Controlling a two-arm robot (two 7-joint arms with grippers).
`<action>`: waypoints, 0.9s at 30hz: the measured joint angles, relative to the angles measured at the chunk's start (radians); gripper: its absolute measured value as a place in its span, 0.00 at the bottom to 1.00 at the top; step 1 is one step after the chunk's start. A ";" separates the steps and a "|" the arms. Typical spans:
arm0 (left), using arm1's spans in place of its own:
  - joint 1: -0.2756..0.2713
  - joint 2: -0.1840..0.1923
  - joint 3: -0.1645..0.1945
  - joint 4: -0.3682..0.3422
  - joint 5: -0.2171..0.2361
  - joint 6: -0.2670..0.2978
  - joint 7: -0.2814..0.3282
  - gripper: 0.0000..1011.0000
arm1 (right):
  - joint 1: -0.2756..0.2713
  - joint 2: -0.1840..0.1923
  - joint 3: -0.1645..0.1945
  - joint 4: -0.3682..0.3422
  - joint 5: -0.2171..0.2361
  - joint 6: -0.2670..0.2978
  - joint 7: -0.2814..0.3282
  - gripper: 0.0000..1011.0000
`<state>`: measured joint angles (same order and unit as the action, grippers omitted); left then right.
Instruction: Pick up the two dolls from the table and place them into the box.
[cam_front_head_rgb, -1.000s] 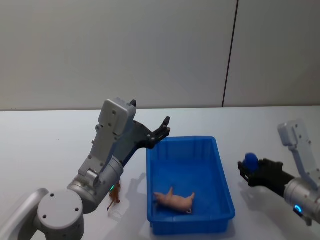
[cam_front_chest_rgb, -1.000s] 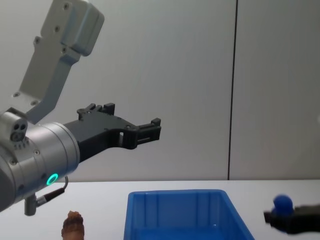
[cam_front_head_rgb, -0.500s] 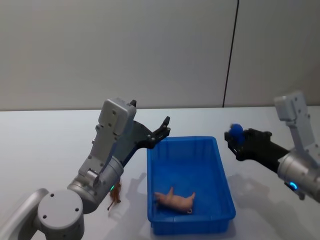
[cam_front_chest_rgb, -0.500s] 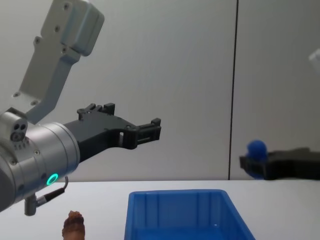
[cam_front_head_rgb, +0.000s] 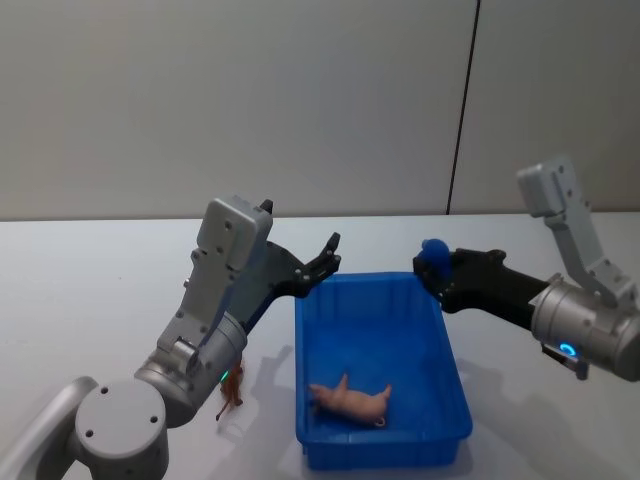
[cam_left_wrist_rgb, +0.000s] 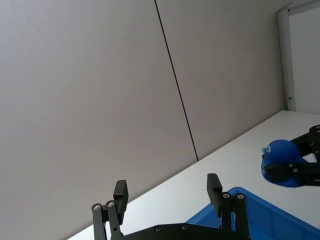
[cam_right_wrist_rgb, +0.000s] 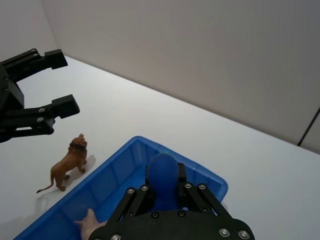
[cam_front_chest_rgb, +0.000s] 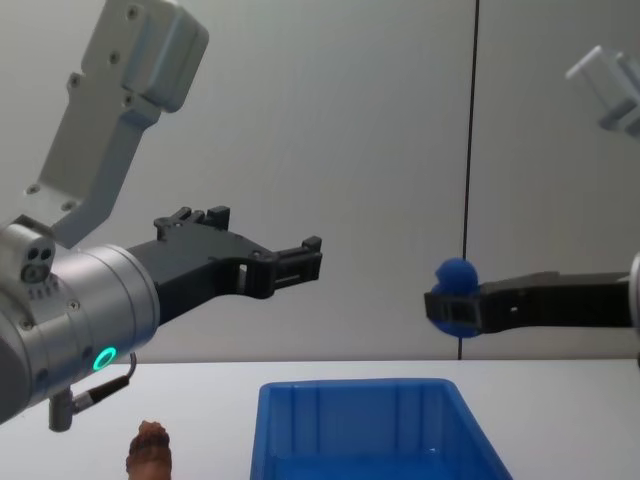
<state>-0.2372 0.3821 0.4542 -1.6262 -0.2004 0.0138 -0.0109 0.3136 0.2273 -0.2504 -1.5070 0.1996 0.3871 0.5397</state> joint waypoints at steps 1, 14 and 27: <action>0.000 0.000 0.000 0.000 0.000 0.000 0.000 0.99 | 0.004 -0.001 -0.001 0.003 0.000 0.008 0.006 0.22; 0.000 0.000 0.000 0.000 0.000 0.000 0.000 0.99 | 0.062 -0.021 -0.027 0.066 -0.005 0.170 0.098 0.21; 0.000 0.000 0.000 0.000 0.000 0.000 0.000 0.99 | 0.097 -0.032 -0.045 0.120 -0.023 0.261 0.148 0.63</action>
<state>-0.2372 0.3821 0.4542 -1.6262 -0.2004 0.0138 -0.0109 0.4107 0.1951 -0.2956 -1.3871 0.1767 0.6476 0.6872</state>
